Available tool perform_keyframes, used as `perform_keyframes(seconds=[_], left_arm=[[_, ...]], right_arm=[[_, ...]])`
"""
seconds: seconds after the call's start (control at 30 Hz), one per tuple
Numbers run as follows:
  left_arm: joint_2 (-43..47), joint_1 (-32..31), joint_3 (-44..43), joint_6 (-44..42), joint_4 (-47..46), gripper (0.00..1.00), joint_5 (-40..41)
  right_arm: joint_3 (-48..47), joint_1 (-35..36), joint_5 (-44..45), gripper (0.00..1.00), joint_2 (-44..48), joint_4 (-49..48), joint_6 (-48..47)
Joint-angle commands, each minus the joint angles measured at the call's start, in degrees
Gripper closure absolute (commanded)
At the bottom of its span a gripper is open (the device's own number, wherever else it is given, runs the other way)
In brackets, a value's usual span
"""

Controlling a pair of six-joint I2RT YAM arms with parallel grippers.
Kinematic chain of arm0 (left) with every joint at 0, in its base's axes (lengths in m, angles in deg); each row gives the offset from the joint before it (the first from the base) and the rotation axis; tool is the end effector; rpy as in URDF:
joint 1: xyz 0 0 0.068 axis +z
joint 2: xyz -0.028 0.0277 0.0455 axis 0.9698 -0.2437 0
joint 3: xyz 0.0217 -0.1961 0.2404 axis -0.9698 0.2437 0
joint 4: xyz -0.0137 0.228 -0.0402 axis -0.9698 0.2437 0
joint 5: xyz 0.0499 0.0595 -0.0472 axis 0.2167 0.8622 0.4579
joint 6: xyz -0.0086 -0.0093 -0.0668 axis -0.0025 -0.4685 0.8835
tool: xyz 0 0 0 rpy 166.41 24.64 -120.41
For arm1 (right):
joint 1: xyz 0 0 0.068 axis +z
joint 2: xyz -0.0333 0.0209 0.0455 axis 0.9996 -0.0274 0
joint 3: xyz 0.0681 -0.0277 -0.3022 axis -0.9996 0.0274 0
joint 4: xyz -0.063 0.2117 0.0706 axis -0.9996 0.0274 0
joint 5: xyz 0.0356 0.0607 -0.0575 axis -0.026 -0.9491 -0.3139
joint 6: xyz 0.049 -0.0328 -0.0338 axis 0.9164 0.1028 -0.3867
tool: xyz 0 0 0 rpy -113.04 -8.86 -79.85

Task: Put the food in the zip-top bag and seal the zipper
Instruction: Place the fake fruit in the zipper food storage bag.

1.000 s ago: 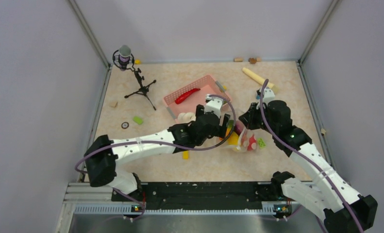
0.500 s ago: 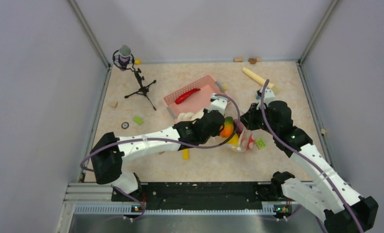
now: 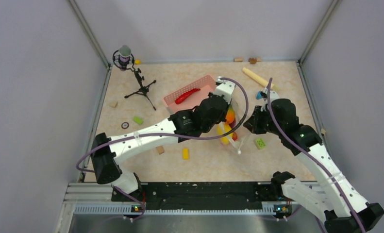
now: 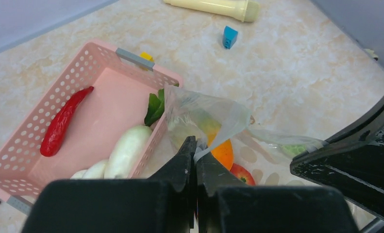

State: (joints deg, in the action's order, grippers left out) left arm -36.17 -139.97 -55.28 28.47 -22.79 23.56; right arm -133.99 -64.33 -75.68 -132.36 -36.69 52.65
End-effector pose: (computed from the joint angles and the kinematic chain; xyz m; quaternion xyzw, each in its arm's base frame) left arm 0.1754 -0.2983 0.4069 0.2064 0.7820 -0.1779 0.5605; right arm 0.1137 0.0608 0.3424 -0.0475 0.8769 0.2576 0.4031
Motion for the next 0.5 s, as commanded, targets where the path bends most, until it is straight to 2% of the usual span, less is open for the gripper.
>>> perform_keyframes(seconds=[0.0, 0.17, 0.33, 0.47], left_arm=[[-2.45, 1.6, -2.44, -1.41, 1.55, 0.97, 1.93], [-3.06, 2.39, -1.06, -1.84, 0.83, 0.74, 0.34], [-2.33, 3.19, -2.76, -3.83, 0.53, 0.34, -1.68], [-0.28, 4.07, -6.35, -7.35, 1.15, 0.2, -4.29]], right_arm=[[-1.09, -0.18, 6.55, 0.95, -1.13, 4.88, -1.25], [0.22, -0.19, 9.47, 0.95, -1.31, 3.11, -2.15], [0.56, -0.19, 9.46, 0.95, -0.24, 1.82, -2.1], [1.75, -0.18, 9.45, 0.95, 1.06, 0.72, -1.96]])
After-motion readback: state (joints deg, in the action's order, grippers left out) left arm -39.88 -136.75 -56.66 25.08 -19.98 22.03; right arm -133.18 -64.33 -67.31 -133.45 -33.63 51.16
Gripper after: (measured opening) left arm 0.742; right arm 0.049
